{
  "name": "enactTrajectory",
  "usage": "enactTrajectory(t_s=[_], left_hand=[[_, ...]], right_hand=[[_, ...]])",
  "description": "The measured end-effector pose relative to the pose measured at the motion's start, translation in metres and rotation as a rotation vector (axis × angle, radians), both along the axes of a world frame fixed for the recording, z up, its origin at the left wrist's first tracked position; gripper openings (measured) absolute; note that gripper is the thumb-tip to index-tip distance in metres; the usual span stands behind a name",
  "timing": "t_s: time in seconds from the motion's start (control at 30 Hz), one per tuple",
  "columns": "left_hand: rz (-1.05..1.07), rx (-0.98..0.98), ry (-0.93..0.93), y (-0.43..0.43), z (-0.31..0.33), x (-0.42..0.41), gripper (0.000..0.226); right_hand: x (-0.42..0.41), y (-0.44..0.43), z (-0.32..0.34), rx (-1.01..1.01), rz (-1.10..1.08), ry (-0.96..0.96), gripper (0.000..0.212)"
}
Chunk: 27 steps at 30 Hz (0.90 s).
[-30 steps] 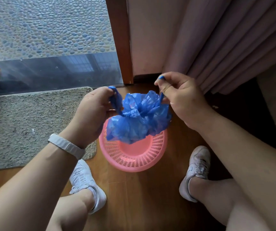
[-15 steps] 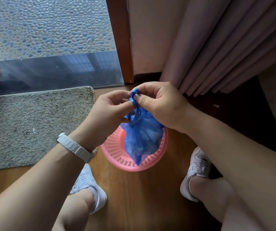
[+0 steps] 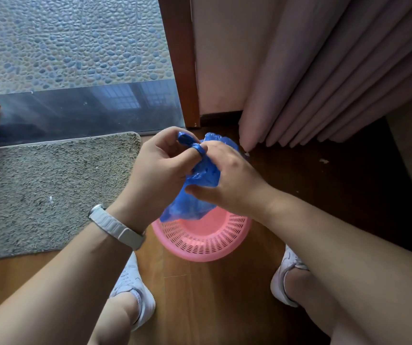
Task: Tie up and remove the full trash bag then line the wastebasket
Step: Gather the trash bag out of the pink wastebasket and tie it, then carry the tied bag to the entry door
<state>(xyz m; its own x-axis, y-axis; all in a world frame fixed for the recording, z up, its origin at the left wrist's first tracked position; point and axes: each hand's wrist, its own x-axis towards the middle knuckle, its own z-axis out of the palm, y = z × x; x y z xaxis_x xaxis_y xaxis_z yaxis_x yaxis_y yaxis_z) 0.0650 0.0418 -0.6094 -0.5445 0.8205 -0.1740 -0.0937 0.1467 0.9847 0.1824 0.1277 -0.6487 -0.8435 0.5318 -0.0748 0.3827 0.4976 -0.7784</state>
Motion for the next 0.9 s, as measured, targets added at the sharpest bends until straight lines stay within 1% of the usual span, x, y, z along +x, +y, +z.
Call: enactTrajectory(t_s=[0.1,0.17,0.2,0.27,0.37,0.4,0.47,0.63,0.7,0.77,0.9], left_hand=[[0.050,0.063,-0.057,0.000,0.001,-0.007,0.010],[0.081,0.100,-0.063,0.001,0.002,-0.016,0.013],[0.091,0.106,-0.060,0.001,0.002,-0.021,0.013],[0.107,0.118,-0.061,0.005,0.000,-0.032,0.011],[0.143,0.113,-0.038,0.015,-0.005,-0.050,0.011],[0.161,0.109,-0.026,0.018,-0.007,-0.055,0.011],[0.204,0.108,-0.004,0.024,-0.009,-0.067,0.011],[0.307,0.039,0.010,0.042,-0.005,-0.086,0.010],[0.329,0.019,-0.006,0.047,0.007,-0.090,0.009],[0.302,-0.016,-0.009,0.051,0.026,-0.092,0.009],[0.214,-0.049,-0.037,0.058,0.090,-0.102,0.007]], right_hand=[[-0.005,0.002,-0.006,0.011,-0.027,0.062,0.039],[-0.008,0.006,-0.010,0.007,-0.020,0.065,0.025],[-0.010,0.009,-0.012,0.011,-0.013,0.062,0.022],[-0.016,0.016,-0.017,0.025,-0.017,0.068,0.021],[-0.029,0.029,-0.027,0.059,-0.045,0.080,0.024],[-0.033,0.033,-0.030,0.056,-0.047,0.080,0.021],[-0.040,0.041,-0.034,0.023,-0.042,0.095,0.011],[-0.062,0.057,-0.033,-0.037,-0.025,0.089,0.012],[-0.068,0.058,-0.026,-0.023,-0.010,0.073,0.012],[-0.071,0.058,-0.010,-0.009,0.004,0.062,0.012],[-0.075,0.063,0.051,-0.006,0.035,0.053,0.013]])
